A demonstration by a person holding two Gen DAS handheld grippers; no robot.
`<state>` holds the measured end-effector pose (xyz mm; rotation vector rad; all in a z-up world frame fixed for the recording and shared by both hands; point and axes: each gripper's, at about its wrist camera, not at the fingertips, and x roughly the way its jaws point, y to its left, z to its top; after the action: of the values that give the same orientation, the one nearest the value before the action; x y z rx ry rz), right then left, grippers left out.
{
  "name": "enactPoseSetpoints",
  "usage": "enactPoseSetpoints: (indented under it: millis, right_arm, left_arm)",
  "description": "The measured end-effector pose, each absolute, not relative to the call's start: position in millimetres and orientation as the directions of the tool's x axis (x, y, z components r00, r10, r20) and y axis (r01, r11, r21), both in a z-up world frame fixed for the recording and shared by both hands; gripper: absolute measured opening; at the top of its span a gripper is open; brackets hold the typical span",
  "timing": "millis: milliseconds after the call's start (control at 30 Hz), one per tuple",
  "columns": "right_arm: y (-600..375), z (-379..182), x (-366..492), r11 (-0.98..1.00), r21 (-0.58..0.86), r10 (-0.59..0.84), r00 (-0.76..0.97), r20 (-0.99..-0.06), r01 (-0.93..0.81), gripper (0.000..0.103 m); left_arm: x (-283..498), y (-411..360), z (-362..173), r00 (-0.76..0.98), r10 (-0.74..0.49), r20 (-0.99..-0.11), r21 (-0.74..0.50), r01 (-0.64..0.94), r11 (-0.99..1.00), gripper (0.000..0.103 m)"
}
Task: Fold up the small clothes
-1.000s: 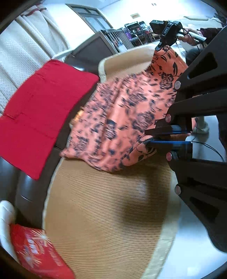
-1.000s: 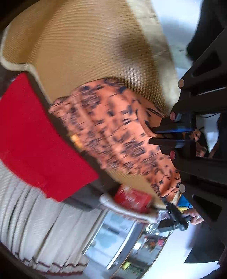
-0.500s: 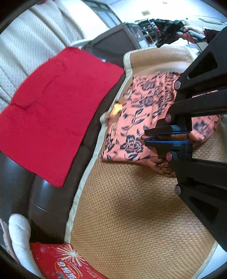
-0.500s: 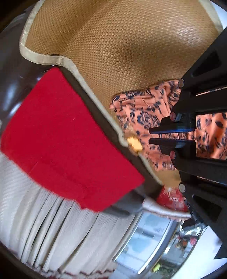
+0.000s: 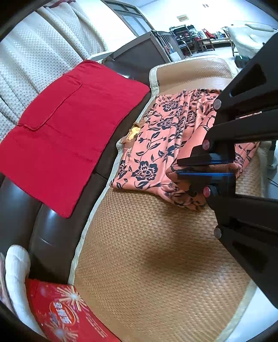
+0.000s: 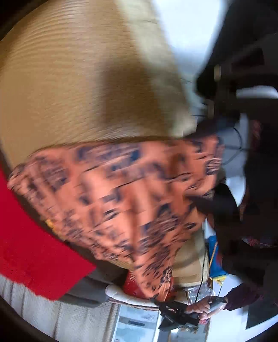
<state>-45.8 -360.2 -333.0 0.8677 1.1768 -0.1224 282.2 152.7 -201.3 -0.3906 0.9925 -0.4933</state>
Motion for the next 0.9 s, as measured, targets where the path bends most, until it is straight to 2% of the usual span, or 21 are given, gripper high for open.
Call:
enactPoseSetpoints:
  millis: [133, 233, 300, 367, 400, 433, 600, 800, 900]
  right_arm:
    - [-355, -360, -60, 0.684, 0.461, 0.255, 0.407, -0.877, 0.565, 0.078]
    - [-351, -383, -53, 0.647, 0.495, 0.309, 0.394, -0.866, 0.58, 0.078]
    - [-343, -397, -47, 0.591, 0.571, 0.378, 0.43, -0.82, 0.57, 0.078]
    - [-338, -406, -46, 0.574, 0.573, 0.376, 0.433, -0.819, 0.585, 0.061]
    - [-336, -407, -47, 0.583, 0.56, 0.369, 0.421, -0.828, 0.589, 0.023]
    - [-332, -403, -46, 0.608, 0.553, 0.368, 0.415, -0.832, 0.57, 0.008]
    - [-335, -342, -52, 0.658, 0.6, 0.353, 0.518, -0.779, 0.454, 0.008]
    - [-380, -247, -27, 0.615, 0.732, 0.359, 0.722, -0.591, 0.293, 0.008]
    - [-407, -214, 5, 0.628, 0.733, 0.313, 0.776, -0.547, 0.263, 0.008]
  left_arm:
    - [261, 153, -187, 0.471, -0.553, -0.687, -0.503, 0.241, 0.83, 0.005]
    - [250, 152, -182, 0.477, -0.545, -0.689, -0.485, 0.255, 0.837, 0.005]
    - [245, 153, -179, 0.479, -0.542, -0.691, -0.479, 0.258, 0.839, 0.005]
    - [242, 156, -176, 0.477, -0.543, -0.691, -0.479, 0.26, 0.839, 0.005]
    - [240, 158, -174, 0.477, -0.544, -0.69, -0.479, 0.262, 0.838, 0.005]
    - [240, 159, -173, 0.478, -0.542, -0.691, -0.476, 0.262, 0.839, 0.005]
    - [245, 168, -163, 0.497, -0.529, -0.688, -0.459, 0.267, 0.847, 0.005]
    - [270, 169, -147, 0.542, -0.503, -0.673, -0.439, 0.254, 0.862, 0.005]
    - [283, 166, -152, 0.53, -0.493, -0.69, -0.445, 0.227, 0.866, 0.005]
